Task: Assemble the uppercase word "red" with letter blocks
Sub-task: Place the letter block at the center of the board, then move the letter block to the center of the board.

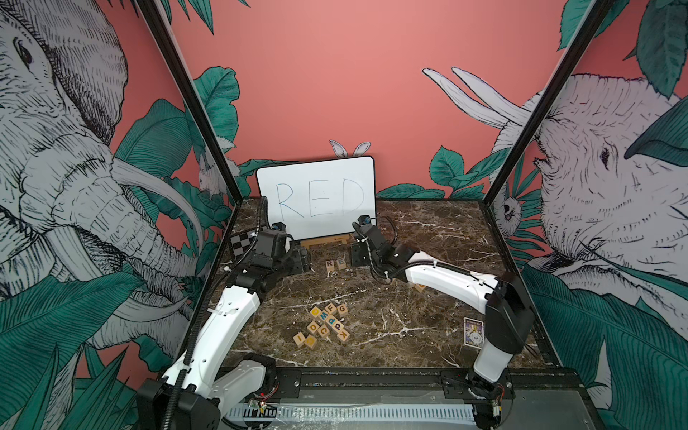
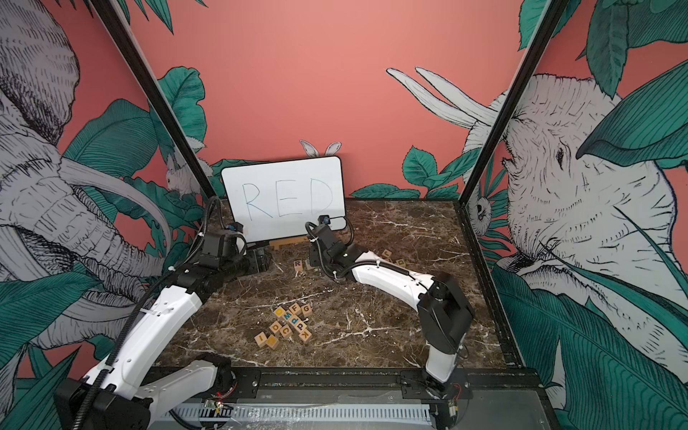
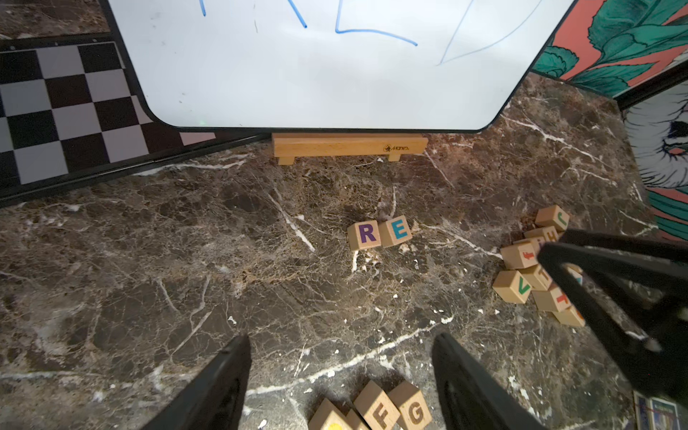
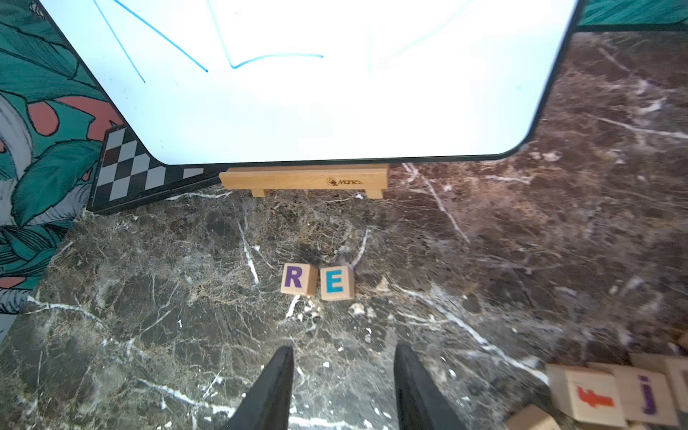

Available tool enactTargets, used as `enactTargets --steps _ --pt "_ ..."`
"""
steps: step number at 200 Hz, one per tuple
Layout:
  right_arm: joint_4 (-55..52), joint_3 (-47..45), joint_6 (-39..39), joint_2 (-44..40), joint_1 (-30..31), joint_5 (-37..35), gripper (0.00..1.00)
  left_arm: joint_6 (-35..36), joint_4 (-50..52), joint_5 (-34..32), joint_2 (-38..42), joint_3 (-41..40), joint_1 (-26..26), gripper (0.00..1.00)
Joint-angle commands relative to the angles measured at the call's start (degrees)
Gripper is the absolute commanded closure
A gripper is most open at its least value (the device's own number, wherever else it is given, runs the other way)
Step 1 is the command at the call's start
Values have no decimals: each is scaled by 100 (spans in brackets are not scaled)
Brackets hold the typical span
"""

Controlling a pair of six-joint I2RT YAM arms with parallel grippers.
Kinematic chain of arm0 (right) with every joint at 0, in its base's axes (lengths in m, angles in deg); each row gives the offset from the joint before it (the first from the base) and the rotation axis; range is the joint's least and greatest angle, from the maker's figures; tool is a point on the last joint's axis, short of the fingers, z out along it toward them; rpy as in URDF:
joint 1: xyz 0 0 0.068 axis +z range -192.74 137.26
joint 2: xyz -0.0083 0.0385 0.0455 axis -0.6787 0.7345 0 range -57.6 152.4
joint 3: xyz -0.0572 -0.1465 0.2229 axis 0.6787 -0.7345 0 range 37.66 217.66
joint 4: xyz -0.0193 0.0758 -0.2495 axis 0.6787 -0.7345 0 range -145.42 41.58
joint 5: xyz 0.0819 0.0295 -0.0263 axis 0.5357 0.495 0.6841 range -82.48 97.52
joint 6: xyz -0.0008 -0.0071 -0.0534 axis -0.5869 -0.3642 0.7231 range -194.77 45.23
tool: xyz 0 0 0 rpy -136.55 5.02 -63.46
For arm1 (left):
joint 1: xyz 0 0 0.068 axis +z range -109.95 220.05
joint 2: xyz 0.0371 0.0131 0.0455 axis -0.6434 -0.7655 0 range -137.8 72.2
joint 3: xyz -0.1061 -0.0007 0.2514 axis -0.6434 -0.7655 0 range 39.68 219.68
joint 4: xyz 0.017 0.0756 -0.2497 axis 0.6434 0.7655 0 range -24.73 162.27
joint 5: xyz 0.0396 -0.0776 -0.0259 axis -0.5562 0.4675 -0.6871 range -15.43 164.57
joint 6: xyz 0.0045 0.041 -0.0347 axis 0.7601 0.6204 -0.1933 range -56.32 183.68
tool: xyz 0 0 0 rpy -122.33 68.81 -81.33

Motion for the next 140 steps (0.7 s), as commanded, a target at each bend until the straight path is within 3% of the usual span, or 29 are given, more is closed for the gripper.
enactTargets --steps 1,25,60,79,99,120,140 --pt "-337 -536 280 -537 -161 -588 55 54 -124 440 1 35 12 22" --pt "-453 -1298 292 -1408 -631 -641 55 138 -322 949 -34 8 -172 24" --pt "-595 -2385 436 -2510 -1729 -391 53 474 -301 738 -84 27 -1005 25" --pt "-685 -2787 584 -2935 -2381 -332 51 545 -424 1029 -200 -19 -1288 25" --pt "-575 -3138 724 -3128 -3058 -32 51 653 -382 1256 -366 43 -1481 25" --pt "-295 -3366 699 -3017 -3831 813 50 751 -342 1237 -477 49 -1643 26" --pt "-58 -3370 689 -2654 -4070 1292 50 791 -304 1077 -563 52 -1684 26"
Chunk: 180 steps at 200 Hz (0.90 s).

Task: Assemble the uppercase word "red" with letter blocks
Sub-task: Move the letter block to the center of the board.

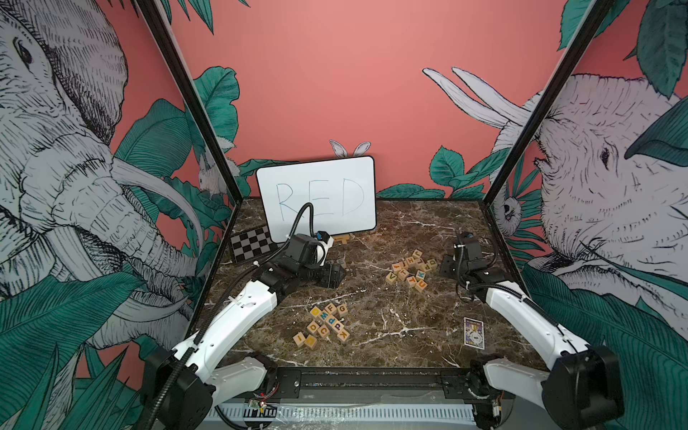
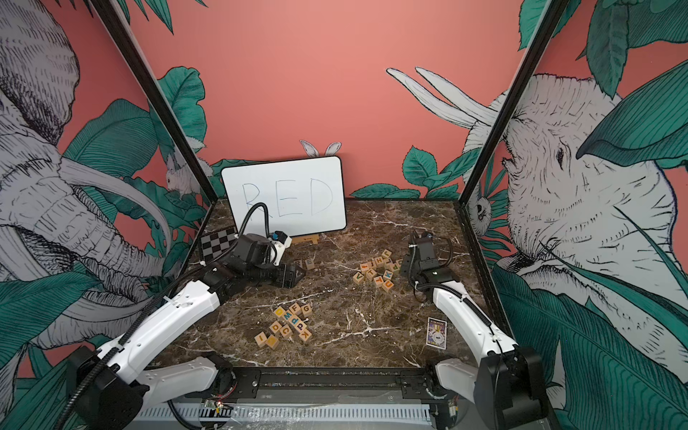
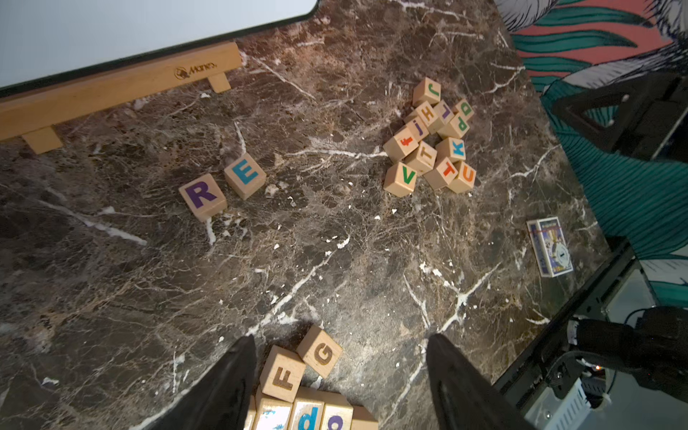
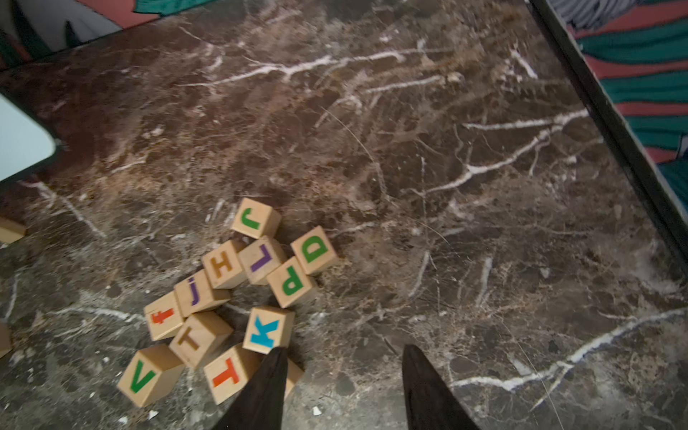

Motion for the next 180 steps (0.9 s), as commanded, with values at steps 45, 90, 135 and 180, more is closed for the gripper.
enactTargets --steps 45,90,135,180 --pt "730 128 194 1073 -210 884 48 200 322 -589 -234 174 -65 24" --pt "784 652 363 1786 -210 742 47 216 417 -546 -307 239 -60 22" --pt "801 1119 416 2564 -210 787 47 227 296 -586 -199 161 -58 21" --pt "677 1412 496 3006 -210 825 47 253 320 -643 -210 172 -56 20"
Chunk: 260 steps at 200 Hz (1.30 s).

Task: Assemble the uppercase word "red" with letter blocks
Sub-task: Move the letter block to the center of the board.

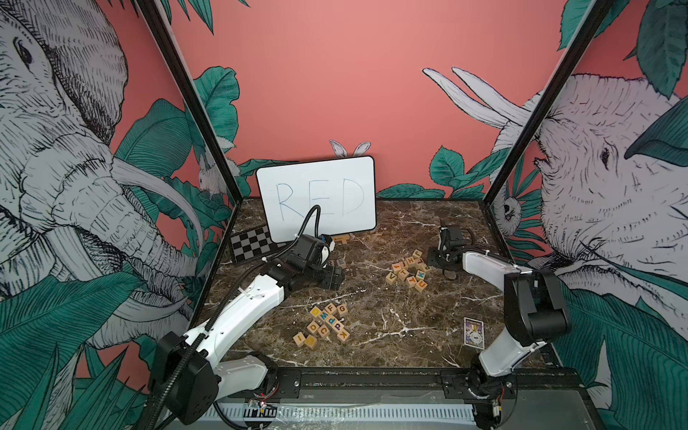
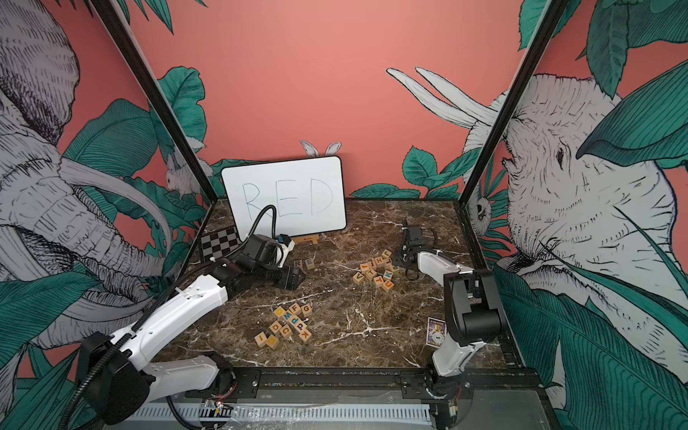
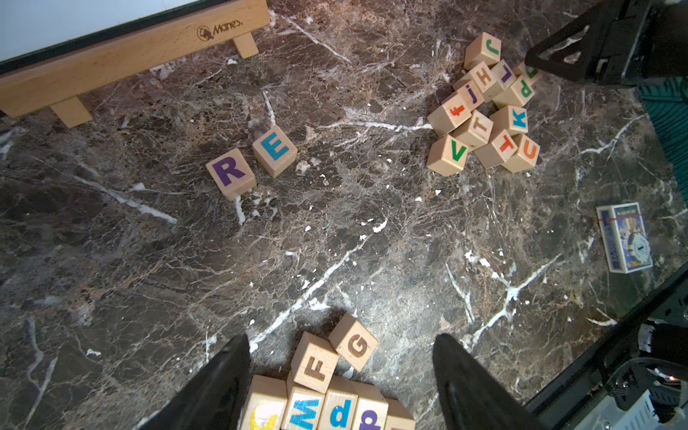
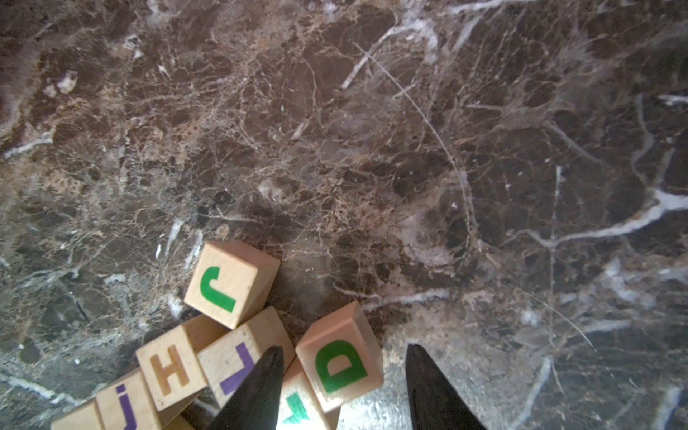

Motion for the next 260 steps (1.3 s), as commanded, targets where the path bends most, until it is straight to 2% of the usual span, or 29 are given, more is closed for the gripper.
enactTargets --steps 1,105,204,260 --pt "-76 197 98 144 2 7 47 89 25 -91 162 83 -8 20" --pt "-388 314 -159 369 1 -771 51 72 34 -128 189 75 -8 20" --pt "-618 -201 -659 -96 -15 -1312 54 72 17 -179 264 67 -7 20" --pt "-514 -488 -877 -351 -223 -1256 54 65 -9 -163 290 56 -4 19"
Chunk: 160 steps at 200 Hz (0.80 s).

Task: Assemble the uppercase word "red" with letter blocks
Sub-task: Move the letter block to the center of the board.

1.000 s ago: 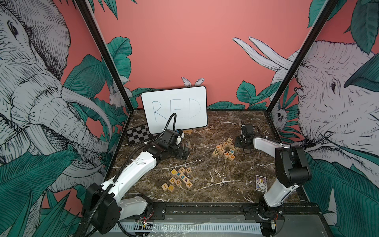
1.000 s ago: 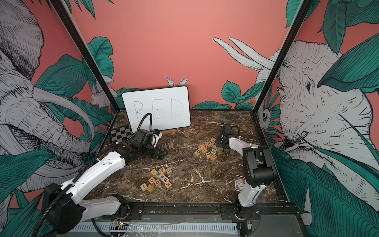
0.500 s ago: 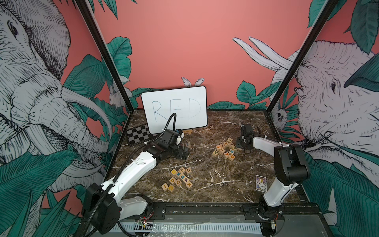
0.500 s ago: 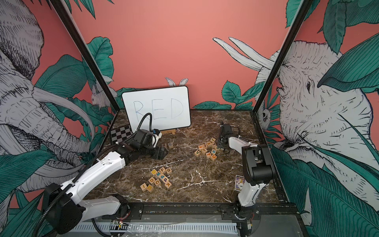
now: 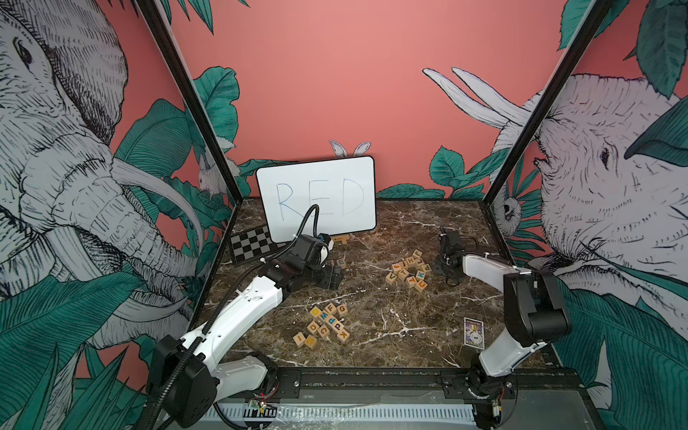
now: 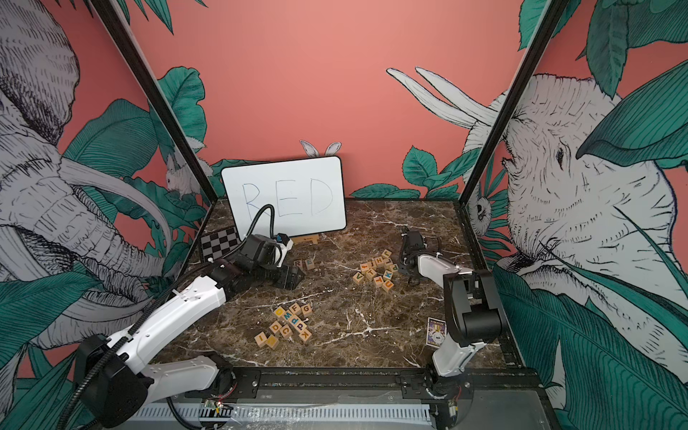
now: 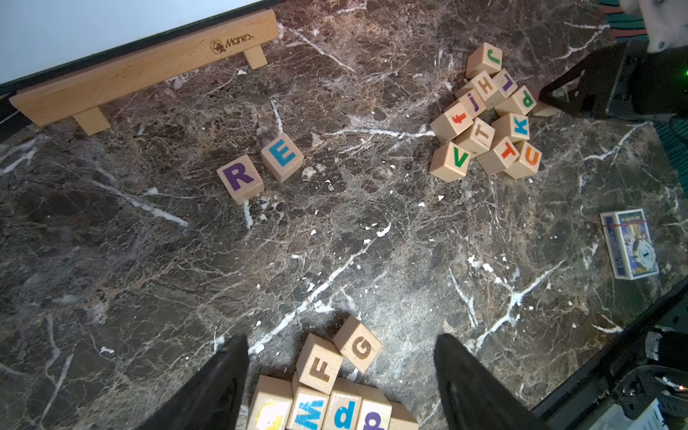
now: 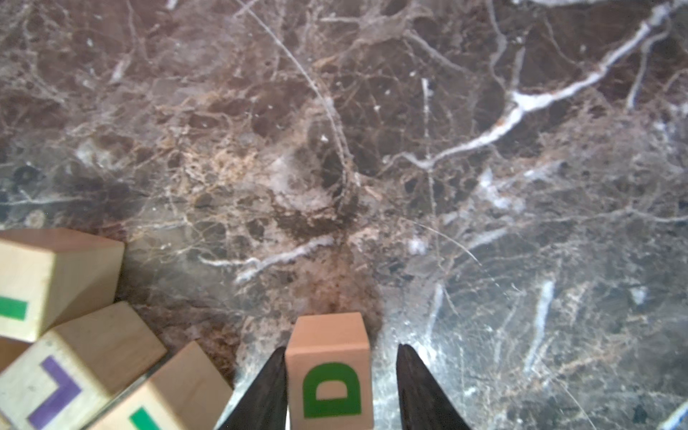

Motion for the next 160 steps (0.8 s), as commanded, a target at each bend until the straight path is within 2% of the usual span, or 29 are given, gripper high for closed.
enactTargets --steps 1,101,160 --pt "27 -112 -198 -180 -148 -116 54 64 -10 -62 191 55 -1 19" --pt "105 -249 -391 -154 -486 151 54 49 -46 -67 284 20 -8 19" --pt "176 -335 -826 -126 -535 426 66 54 -76 -56 318 2 -6 19"
